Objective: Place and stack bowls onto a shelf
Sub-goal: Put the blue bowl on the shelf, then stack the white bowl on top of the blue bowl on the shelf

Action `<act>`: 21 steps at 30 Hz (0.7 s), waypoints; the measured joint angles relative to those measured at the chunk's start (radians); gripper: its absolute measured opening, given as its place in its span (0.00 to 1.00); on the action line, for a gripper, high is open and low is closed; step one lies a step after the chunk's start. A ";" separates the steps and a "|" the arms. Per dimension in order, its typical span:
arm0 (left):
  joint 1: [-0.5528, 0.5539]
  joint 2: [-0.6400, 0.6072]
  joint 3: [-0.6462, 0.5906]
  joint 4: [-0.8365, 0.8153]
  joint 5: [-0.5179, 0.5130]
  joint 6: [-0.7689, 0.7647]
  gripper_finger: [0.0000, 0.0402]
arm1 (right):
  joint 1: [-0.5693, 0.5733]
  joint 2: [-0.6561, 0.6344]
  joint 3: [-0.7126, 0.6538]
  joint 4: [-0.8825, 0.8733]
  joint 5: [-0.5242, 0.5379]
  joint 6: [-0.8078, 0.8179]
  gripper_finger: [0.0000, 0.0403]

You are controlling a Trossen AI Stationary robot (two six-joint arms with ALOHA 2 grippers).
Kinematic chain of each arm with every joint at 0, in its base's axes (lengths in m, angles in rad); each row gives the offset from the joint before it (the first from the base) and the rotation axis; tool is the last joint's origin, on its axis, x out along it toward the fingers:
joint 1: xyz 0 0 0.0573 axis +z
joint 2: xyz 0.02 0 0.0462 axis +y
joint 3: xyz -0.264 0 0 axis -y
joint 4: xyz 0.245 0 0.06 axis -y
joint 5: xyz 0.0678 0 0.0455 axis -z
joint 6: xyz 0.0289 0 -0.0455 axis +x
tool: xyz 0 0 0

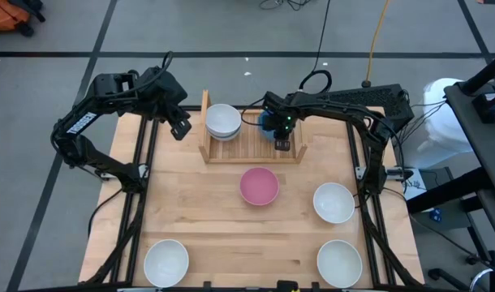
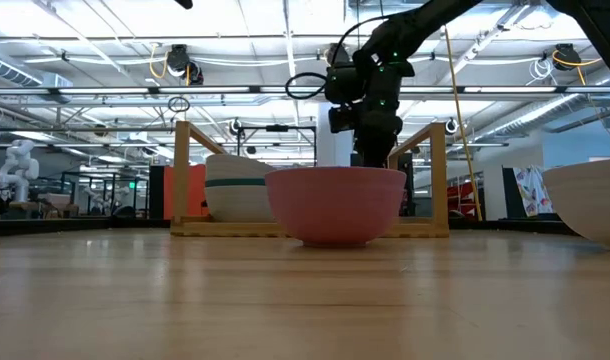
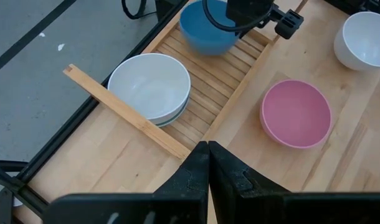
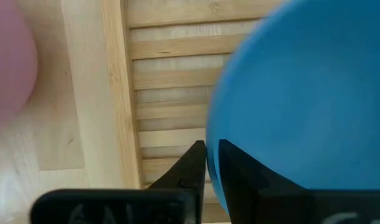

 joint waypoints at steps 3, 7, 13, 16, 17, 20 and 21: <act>0.000 0.000 0.000 0.000 0.000 0.000 0.01 | 0.000 0.000 0.000 0.023 0.018 -0.007 0.16; 0.000 0.000 0.000 0.000 0.000 -0.001 0.01 | 0.002 -0.011 0.000 0.041 0.107 -0.036 0.23; 0.000 0.000 0.000 0.000 0.000 -0.001 0.01 | 0.008 -0.053 0.000 0.039 0.184 -0.039 0.30; 0.000 0.000 0.000 0.000 0.000 -0.001 0.01 | 0.015 -0.080 0.000 0.033 0.184 -0.039 0.31; 0.000 0.000 0.000 0.000 0.001 -0.001 0.01 | 0.017 -0.091 0.000 0.033 0.184 -0.042 0.31; 0.000 0.000 0.000 0.000 0.000 -0.001 0.01 | 0.027 -0.125 0.000 0.038 0.184 -0.047 0.31; 0.000 0.000 0.000 0.000 0.001 -0.001 0.01 | 0.029 -0.141 0.000 0.041 0.183 -0.047 0.31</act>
